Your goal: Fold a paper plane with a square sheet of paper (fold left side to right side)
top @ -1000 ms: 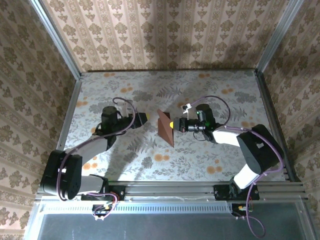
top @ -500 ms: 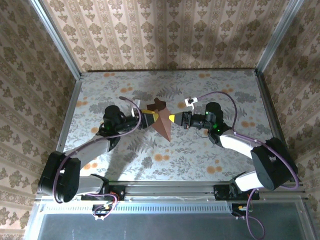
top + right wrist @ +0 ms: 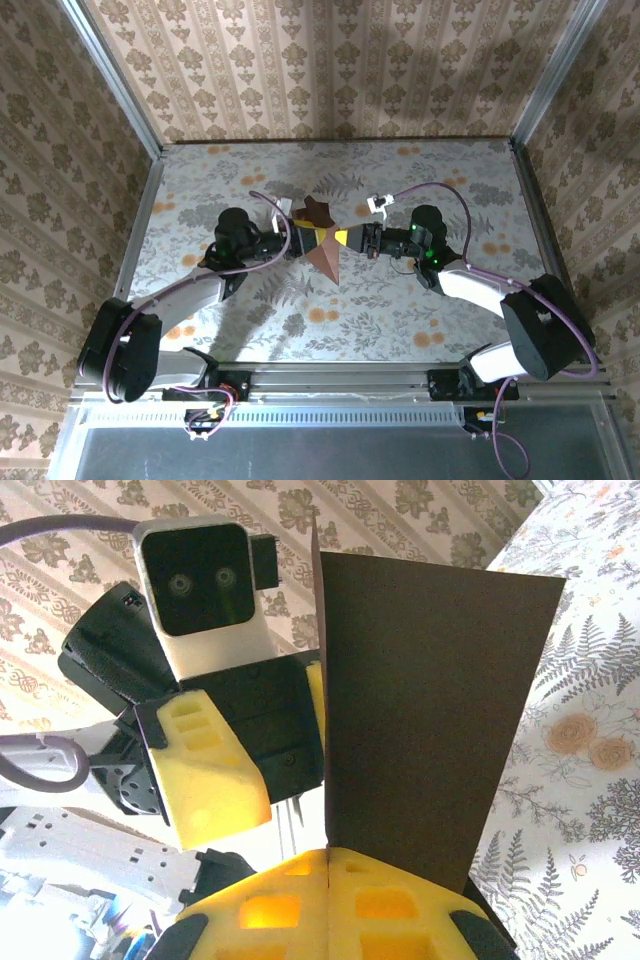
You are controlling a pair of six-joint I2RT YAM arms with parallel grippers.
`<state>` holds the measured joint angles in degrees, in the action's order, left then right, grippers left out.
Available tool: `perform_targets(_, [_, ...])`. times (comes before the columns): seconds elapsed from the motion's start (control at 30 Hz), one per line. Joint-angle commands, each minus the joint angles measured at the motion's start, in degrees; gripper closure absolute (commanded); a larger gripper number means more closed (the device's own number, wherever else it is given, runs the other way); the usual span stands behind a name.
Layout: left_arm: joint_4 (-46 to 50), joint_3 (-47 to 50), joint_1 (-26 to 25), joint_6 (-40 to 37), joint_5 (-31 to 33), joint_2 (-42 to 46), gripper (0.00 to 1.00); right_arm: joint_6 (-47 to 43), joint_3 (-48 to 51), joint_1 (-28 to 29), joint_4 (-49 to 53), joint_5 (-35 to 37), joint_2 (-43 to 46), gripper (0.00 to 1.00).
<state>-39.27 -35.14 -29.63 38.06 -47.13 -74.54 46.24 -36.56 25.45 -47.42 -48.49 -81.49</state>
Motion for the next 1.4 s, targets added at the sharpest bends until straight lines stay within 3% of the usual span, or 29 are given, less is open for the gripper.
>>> perform_targets(0.0, [-0.9, -1.5, -0.3, -0.9, 0.0, -0.1, 0.6, -0.1, -0.4, 0.4, -1.6, -0.7, -0.7, 0.97])
perform_targets(0.3, [-0.6, -1.4, -0.3, -0.7, 0.6, 1.0, 0.78, -0.4, -0.1, 0.1, -0.7, 0.8, -1.5, 0.9])
perform_targets(0.6, [-3.0, -1.0, -0.3, 0.8, 1.0, 1.3, 0.94, -2.3, 0.7, -0.7, 3.1, 1.0, 3.4, 0.7])
perform_targets(0.77, [-3.9, -1.2, -0.6, 1.6, 1.0, 1.5, 0.97, -7.4, 2.6, -2.1, 12.6, 4.7, 10.5, 0.47])
perform_targets(0.83, [-4.1, -1.2, -0.8, 1.6, 1.0, 1.8, 0.98, -7.7, 4.2, -3.1, 14.4, 6.4, 13.1, 0.33])
perform_targets(0.93, [-4.3, -1.5, -1.1, 1.8, 1.0, 2.0, 0.98, -7.1, 5.7, -3.7, 14.6, 6.0, 14.5, 0.17])
perform_targets(1.03, [-4.3, -1.9, -1.5, 2.0, 0.7, 2.1, 0.98, -4.8, 5.9, -3.3, 11.8, 3.1, 13.0, 0.08])
perform_targets(1.2, [-4.3, -2.7, -2.4, 2.2, 0.8, 1.7, 0.99, -4.7, 4.3, -0.2, 9.7, 1.2, 10.0, 0.03])
perform_targets(1.37, [-4.5, -3.1, -3.1, 2.6, 0.7, 1.2, 0.99, -3.7, 2.0, 1.7, 6.6, -0.6, 6.4, 0.08])
